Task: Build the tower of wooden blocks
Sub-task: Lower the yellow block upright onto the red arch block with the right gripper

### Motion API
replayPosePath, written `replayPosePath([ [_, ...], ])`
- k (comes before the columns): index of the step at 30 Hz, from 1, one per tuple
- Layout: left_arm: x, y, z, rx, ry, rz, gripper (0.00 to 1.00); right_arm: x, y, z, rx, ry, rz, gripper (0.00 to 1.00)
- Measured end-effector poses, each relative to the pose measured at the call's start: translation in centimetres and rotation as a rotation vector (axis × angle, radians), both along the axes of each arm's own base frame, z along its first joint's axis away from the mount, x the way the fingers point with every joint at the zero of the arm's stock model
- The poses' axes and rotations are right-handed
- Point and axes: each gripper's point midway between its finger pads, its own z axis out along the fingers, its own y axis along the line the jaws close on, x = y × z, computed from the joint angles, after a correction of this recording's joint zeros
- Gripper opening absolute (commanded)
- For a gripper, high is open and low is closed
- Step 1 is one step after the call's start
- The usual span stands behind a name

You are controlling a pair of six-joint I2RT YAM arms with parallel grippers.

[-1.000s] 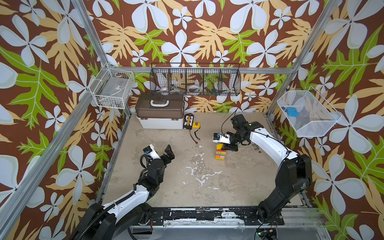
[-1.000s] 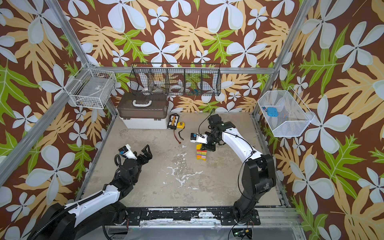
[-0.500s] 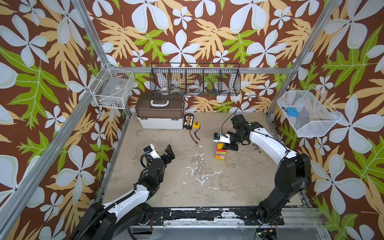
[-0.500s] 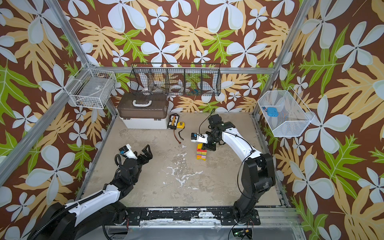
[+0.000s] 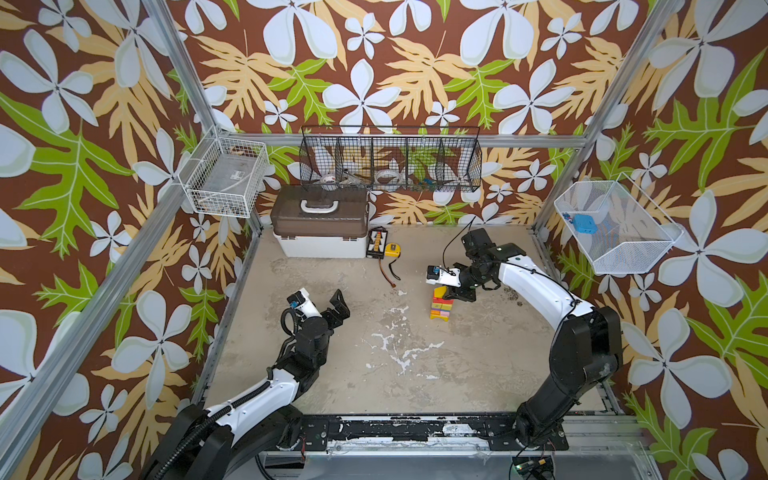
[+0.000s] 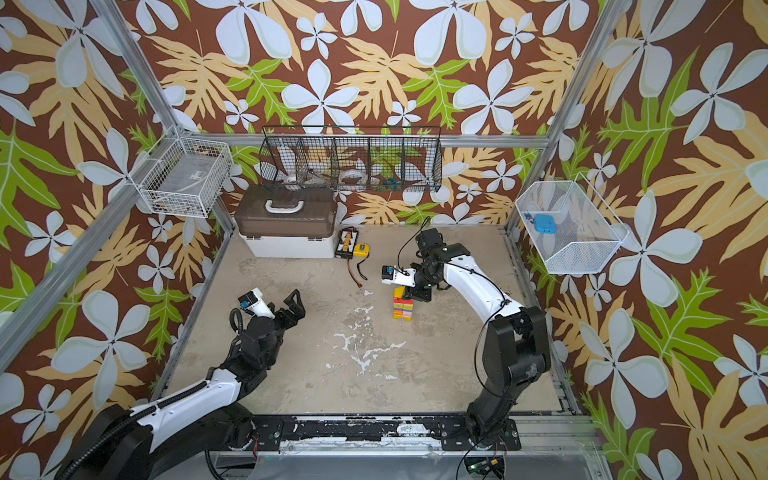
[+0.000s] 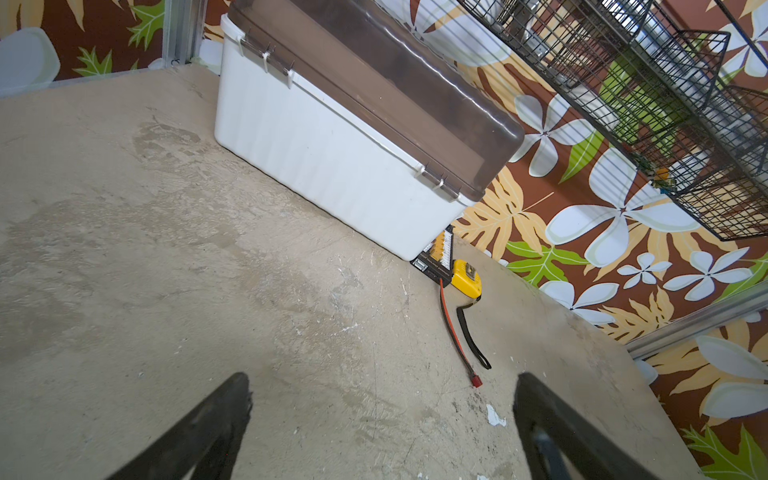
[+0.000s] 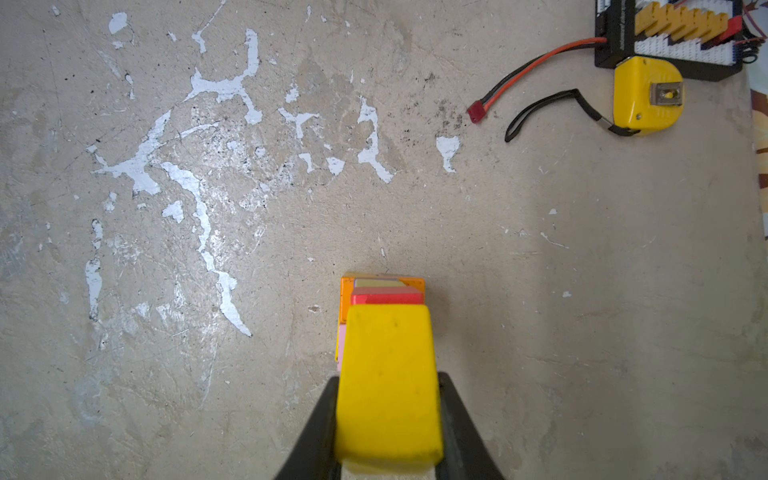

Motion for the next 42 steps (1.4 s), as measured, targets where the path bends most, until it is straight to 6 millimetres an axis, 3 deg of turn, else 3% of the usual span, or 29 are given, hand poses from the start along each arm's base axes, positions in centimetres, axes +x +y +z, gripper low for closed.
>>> replayPosePath([
  [7,0.01,-0.05,-0.03,0.0,0.001,-0.002,1.0,0.22,0.05,-0.28,-0.001,0.0,-0.001,0.07],
  [28,0.09,-0.1,-0.14,0.002,0.006,-0.003,1.0,0.74,-0.13,-0.5,-0.012,-0.017,-0.018,0.25],
  [42,0.15,-0.14,-0.16,0.003,0.007,-0.003,1.0,0.65,-0.14,-0.23,-0.007,-0.021,-0.022,0.27],
])
